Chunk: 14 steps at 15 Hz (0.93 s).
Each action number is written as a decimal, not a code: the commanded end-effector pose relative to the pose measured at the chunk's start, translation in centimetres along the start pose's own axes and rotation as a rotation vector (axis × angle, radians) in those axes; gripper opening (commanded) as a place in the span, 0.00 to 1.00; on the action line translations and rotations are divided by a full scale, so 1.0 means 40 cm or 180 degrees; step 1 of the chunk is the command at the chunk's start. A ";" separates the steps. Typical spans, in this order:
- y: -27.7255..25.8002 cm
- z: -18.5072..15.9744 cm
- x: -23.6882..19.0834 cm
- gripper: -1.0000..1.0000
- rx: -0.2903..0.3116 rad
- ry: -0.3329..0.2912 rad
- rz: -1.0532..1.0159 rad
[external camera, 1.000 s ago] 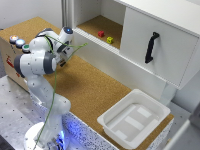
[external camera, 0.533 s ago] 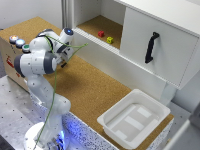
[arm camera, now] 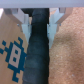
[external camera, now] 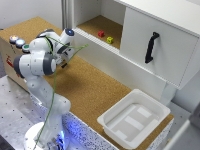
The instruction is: Grasp the handle of the drawer and open it
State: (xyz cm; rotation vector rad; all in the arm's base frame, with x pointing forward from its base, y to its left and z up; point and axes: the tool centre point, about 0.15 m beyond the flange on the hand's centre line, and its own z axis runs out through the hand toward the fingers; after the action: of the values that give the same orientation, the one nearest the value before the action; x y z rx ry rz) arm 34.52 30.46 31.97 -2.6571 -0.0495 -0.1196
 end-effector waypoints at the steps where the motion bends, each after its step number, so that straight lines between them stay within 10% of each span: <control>1: 0.174 -0.039 -0.016 0.00 0.0110 0.0198 0.0224; 13: 0.393 -0.151 0.047 0.00 -0.0168 0.0295 0.0612; 14: 0.399 -0.156 0.051 1.00 -0.0263 0.0217 0.0666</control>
State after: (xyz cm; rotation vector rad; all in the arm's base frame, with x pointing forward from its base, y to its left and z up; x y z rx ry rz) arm 35.16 18.11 31.90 -2.6763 0.1792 -0.2108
